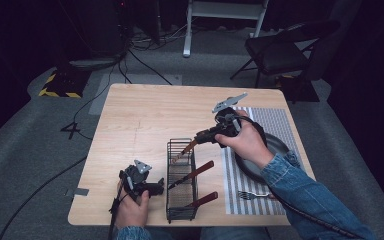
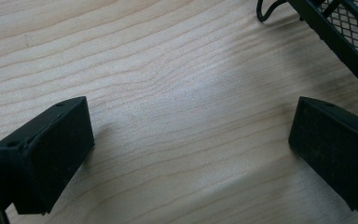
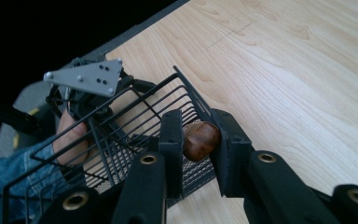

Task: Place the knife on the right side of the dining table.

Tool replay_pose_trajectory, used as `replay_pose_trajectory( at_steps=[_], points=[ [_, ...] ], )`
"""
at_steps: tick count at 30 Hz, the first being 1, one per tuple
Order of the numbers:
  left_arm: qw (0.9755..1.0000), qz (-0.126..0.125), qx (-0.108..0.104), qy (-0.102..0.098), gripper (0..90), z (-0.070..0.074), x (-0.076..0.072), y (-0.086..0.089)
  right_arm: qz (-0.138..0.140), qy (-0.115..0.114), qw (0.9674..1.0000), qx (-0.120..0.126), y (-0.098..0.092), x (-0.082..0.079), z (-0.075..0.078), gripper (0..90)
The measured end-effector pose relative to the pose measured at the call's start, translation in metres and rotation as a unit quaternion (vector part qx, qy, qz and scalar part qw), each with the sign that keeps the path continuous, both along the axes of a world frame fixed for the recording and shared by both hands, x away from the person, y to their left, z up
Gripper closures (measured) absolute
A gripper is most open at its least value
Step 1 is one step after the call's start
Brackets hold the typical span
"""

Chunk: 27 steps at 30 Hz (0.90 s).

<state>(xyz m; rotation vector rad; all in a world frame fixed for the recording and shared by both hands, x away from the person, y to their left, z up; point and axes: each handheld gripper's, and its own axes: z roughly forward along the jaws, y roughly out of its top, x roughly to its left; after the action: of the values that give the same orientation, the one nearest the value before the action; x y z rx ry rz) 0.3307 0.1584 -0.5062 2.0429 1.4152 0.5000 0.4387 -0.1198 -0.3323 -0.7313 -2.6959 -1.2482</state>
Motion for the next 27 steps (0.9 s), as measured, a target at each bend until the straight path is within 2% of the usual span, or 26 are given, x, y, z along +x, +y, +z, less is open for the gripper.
replay_pose_trajectory(
  at_steps=[1, 3, 7, 14, 18, 22, 27],
  points=[
    [1.0000, 0.000, 0.000, 0.000, 0.0, 0.000, 0.000, 0.000, 0.000, 0.000, 1.0000, 0.000, 0.000, 0.000, 0.000, 75.8],
    [1.0000, 0.000, 0.000, 0.000, 0.0, 0.000, 0.000, 0.000, 0.010, -0.023, 0.9997, -0.007, 0.004, -0.007, 0.006, 75.9],
    [1.0000, 0.000, 0.000, 0.000, 0.0, 0.000, 0.000, 0.000, 0.012, -0.039, 0.9991, -0.011, 0.005, -0.012, 0.015, 76.0],
    [1.0000, 0.000, 0.000, 0.000, 0.0, 0.000, 0.000, 0.000, 0.007, -0.044, 0.9990, 0.011, -0.005, -0.017, 0.040, 76.0],
    [1.0000, 0.000, 0.000, 0.000, 0.0, 0.000, 0.000, 0.000, 0.004, -0.052, 0.9983, 0.028, -0.019, -0.019, 0.059, 76.1],
    [1.0000, 0.000, 0.000, 0.000, 0.1, 0.000, 0.000, 0.000, -0.001, -0.068, 0.9964, 0.051, -0.041, -0.024, 0.087, 76.1],
    [1.0000, 0.000, 0.000, 0.000, 0.1, 0.000, 0.000, 0.000, -0.025, -0.092, 0.9938, 0.057, -0.069, -0.027, 0.112, 76.2]
  ],
)
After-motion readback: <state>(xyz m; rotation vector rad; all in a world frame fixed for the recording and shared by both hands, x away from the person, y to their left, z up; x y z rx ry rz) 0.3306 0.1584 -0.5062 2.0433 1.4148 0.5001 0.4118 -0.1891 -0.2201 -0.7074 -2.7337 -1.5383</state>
